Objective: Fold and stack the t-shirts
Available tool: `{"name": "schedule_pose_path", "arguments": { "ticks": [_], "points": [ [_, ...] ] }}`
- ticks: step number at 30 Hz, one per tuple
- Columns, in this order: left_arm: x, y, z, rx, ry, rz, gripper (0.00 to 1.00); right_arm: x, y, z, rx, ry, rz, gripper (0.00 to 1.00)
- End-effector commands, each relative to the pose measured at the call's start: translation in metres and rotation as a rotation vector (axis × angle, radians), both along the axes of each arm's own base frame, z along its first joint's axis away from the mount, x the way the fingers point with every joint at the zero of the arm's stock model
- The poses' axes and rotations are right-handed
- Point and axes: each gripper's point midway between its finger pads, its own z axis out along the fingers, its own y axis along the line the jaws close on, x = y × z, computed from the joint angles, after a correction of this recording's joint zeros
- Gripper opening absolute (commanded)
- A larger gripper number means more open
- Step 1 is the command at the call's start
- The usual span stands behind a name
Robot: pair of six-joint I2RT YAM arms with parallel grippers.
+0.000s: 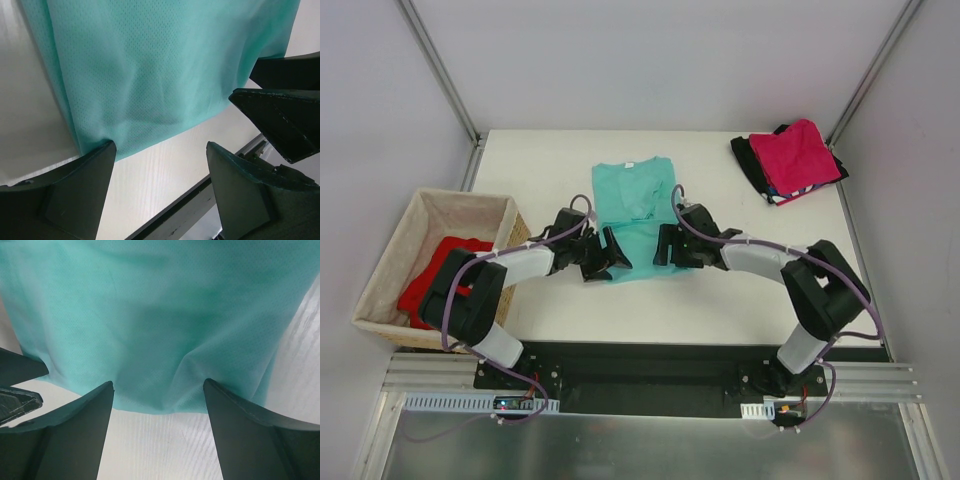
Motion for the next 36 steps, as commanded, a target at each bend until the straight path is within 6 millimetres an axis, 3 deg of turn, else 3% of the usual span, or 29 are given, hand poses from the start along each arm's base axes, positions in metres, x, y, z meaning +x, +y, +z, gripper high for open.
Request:
{"name": "schedule_pose_path", "arguments": {
  "ticks": [1,8,19,30,36],
  "points": [
    [-0.037,0.026,-0.030,0.118,0.097,0.032,0.75,-0.046,-0.019,-0.027,-0.095,0.114,0.018,0.77],
    [-0.050,0.031,-0.022,0.097,0.067,0.034,0.75,-0.080,-0.018,-0.026,-0.122,0.105,0.056,0.77],
    [-0.070,0.034,-0.016,0.077,0.055,0.023,0.75,-0.105,-0.026,-0.022,-0.160,0.073,0.042,0.78],
    [-0.092,0.043,-0.017,0.087,0.053,0.039,0.76,-0.134,-0.021,-0.023,-0.173,0.069,0.048,0.78],
    [-0.092,0.040,-0.010,0.080,0.031,0.040,0.76,-0.141,-0.019,-0.016,-0.182,0.044,0.050,0.78]
  ]
}}
